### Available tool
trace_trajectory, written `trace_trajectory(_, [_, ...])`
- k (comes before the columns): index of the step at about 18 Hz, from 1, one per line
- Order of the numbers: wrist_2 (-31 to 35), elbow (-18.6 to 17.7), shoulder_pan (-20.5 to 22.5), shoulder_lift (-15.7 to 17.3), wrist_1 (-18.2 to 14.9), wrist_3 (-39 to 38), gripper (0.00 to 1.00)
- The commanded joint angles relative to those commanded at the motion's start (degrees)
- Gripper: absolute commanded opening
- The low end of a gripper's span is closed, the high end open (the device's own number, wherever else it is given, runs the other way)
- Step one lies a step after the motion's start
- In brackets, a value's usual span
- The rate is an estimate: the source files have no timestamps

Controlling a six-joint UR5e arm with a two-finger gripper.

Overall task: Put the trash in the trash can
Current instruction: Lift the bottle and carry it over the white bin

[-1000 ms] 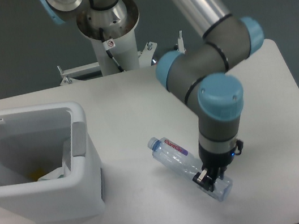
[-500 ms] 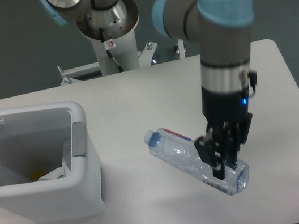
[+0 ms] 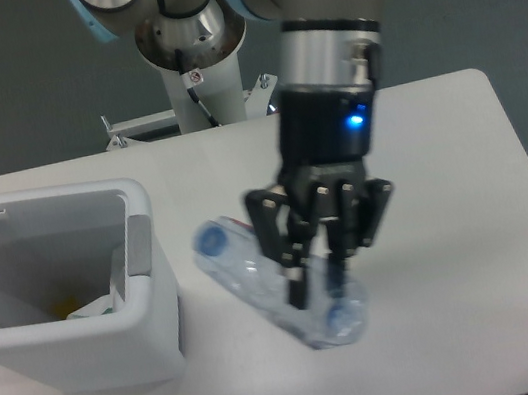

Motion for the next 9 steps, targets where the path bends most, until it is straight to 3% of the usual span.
trace_trajectory(3, [0.0,-1.23,-4.84,0.0,0.17,0.18,0.4])
trace_trajectory(9, [2.1,-5.62,-10.38,-0.09,5.09,0.97,0.4])
